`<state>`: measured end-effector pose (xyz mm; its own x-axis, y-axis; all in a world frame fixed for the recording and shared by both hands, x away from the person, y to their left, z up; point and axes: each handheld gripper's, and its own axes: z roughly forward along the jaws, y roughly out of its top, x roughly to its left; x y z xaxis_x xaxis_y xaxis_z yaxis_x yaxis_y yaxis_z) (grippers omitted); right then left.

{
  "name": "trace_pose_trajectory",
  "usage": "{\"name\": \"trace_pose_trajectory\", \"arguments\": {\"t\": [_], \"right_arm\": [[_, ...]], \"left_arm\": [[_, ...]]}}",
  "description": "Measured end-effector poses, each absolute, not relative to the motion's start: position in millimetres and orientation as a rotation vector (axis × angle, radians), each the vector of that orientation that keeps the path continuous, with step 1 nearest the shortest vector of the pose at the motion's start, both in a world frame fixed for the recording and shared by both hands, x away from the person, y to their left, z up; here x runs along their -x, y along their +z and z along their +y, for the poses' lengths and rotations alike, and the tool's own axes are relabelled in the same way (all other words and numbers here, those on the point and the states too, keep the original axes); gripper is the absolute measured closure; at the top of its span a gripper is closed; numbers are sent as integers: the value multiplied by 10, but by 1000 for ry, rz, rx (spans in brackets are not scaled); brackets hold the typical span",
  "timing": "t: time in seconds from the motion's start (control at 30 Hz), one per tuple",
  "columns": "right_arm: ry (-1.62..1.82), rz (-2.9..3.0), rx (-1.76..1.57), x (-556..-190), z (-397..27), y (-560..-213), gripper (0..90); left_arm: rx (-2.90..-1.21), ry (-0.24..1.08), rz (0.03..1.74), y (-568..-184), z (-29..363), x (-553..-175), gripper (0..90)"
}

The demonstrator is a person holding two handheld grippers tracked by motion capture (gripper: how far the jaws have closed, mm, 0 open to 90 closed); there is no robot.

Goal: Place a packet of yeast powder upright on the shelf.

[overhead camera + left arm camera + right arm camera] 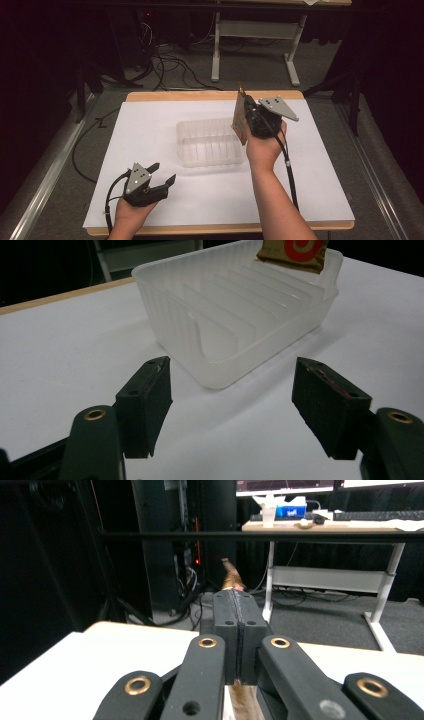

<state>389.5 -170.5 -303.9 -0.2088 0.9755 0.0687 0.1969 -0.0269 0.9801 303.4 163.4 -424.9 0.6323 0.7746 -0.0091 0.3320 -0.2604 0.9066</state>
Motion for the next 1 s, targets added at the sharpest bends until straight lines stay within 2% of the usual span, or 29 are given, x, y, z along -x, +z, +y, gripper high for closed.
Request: {"name": "trace_pose_trajectory", "arguments": {"t": [0.23,0.7,1.0], "right_arm": [[1304,1532,-1248,-3875,-1565,-3184,900],[1316,1558,-1263,-3821,-1587,-3284,900],[1338,1526,-1251,-3680,-1694,-3175,900]], "left_arm": [[-1852,550,883,-4246,1639,-3030,327],[-1862,551,876,-4256,1615,-3033,327],[-1880,551,866,-4272,1582,-3050,327]]}}
